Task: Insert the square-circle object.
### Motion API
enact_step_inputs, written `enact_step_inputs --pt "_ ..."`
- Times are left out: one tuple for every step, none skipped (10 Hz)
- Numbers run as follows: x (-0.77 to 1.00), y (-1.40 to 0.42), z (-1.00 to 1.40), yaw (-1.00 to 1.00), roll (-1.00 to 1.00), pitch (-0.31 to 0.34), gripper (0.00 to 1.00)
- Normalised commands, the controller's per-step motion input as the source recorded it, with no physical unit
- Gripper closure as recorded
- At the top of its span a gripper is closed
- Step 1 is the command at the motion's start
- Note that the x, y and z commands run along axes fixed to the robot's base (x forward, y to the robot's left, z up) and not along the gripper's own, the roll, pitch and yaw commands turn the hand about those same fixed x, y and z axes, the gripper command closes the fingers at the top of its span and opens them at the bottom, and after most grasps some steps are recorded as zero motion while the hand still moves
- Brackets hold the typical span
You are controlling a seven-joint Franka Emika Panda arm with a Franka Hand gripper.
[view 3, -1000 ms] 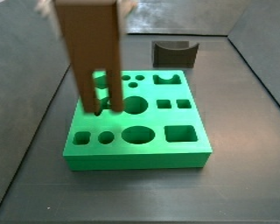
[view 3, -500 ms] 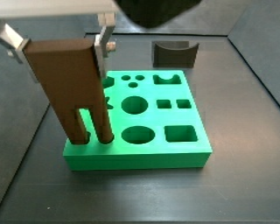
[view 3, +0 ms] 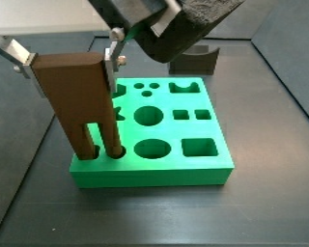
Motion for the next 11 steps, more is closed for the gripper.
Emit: enact_step_inputs --pt "0.04 0.0 -0.18 0.0 0.08 0.0 1.0" --pt "0.11 -0.05 -0.23 -0.15 0.01 0.0 1.0" --pt "0.1 -0.03 -0.24 -0.28 0.0 0.0 1.0" --pt "0.11 0.0 -0.27 -0.24 0.0 0.0 1.0" --pt "0.1 0.0 -0.26 -0.17 0.02 0.0 1.0" --pt "0.07 0.0 -0.28 -0.15 0.01 0.0 1.0" --pt "0.17 0.0 -0.37 -0.2 0.0 0.0 1.0" --pt "0.14 0.0 -0.37 -0.23 0.0 0.0 1.0" --pt "0.07 0.0 -0.36 -0.18 -0.06 -0.043 1.0" --pt "0.08 0.0 -0.35 -0.14 -0.11 -0.073 1.0" --pt "0.04 0.0 -0.39 -0.09 -0.11 -0.089 1.0"
